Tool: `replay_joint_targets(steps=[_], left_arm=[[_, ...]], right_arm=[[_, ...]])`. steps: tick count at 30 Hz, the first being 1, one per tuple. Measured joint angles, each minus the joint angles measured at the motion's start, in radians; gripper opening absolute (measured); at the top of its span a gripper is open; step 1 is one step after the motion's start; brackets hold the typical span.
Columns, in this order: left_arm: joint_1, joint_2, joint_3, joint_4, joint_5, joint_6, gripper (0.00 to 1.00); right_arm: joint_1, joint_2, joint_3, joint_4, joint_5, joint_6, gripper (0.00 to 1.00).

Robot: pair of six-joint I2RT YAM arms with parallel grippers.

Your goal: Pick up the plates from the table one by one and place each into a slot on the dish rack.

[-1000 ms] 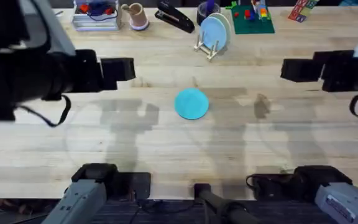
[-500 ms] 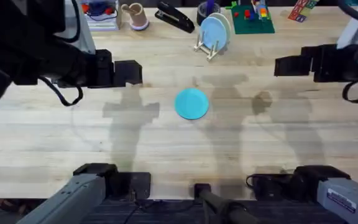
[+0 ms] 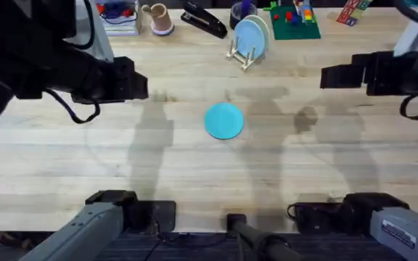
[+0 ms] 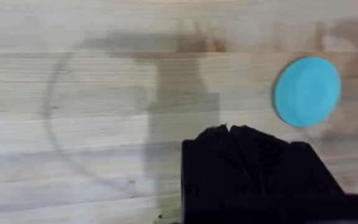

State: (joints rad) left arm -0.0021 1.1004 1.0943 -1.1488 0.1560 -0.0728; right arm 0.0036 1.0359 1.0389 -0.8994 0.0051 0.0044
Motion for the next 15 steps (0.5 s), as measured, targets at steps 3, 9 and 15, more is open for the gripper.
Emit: replay_joint_targets(steps=[3, 9, 15], left_arm=[[0.0, 0.0, 0.0, 0.0, 0.095, 0.006, 0.042], [0.0, 0.0, -0.001, 0.028, 0.318, 0.018, 0.043], [0.0, 0.0, -0.076, 0.142, 0.526, 0.041, 0.043]], right_arm=[[0.0, 0.0, 0.0, 0.0, 0.0, 0.0, 0.995], [0.0, 0.0, 0.0, 0.0, -0.002, 0.0, 0.995], [0.0, 0.0, 0.0, 0.0, -0.002, 0.0, 0.995]])
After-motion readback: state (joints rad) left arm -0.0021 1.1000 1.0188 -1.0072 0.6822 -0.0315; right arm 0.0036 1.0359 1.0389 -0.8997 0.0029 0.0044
